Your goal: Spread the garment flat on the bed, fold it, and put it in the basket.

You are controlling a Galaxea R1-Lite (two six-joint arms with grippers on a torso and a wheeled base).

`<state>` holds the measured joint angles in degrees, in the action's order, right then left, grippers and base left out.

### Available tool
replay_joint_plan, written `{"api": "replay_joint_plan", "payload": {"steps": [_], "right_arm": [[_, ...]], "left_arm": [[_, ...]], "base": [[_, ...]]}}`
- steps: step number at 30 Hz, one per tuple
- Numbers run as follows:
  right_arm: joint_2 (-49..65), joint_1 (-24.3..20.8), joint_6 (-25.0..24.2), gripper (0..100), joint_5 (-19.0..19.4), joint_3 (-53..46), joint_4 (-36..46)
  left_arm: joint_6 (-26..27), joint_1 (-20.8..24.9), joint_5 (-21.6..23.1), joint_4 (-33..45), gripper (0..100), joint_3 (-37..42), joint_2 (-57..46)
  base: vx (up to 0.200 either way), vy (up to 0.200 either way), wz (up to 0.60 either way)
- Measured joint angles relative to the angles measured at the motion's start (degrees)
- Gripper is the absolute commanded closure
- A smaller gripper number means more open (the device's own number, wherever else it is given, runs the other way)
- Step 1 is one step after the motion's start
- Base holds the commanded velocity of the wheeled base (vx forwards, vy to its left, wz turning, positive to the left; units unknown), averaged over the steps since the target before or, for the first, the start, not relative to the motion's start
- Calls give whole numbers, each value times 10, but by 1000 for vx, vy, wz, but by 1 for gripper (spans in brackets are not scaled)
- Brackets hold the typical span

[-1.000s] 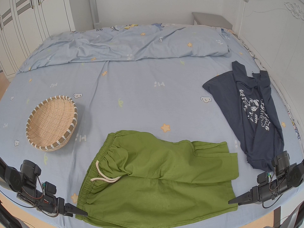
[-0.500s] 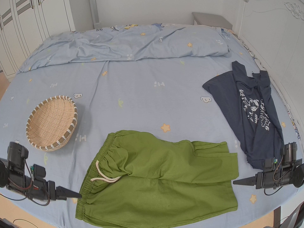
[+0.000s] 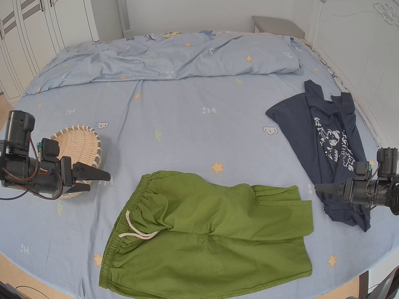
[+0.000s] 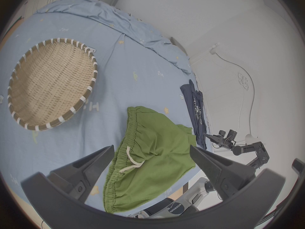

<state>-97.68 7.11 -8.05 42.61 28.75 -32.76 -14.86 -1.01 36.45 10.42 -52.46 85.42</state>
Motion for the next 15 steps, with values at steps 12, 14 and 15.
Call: {"api": "replay_joint_plan", "payload": {"steps": [12, 14, 15], "right_arm": [[16, -14, -8, 0, -29, 96, 37], [15, -17, -7, 0, -31, 105, 45], [15, -18, -7, 0, -31, 107, 48]], "left_arm": [[-47, 21, 0, -93, 0, -57, 116], [-56, 25, 1, -105, 0, -70, 133], [-60, 28, 1, -108, 0, -79, 145]], "base": [[0, 0, 0], [0, 0, 0], [0, 0, 0]]}}
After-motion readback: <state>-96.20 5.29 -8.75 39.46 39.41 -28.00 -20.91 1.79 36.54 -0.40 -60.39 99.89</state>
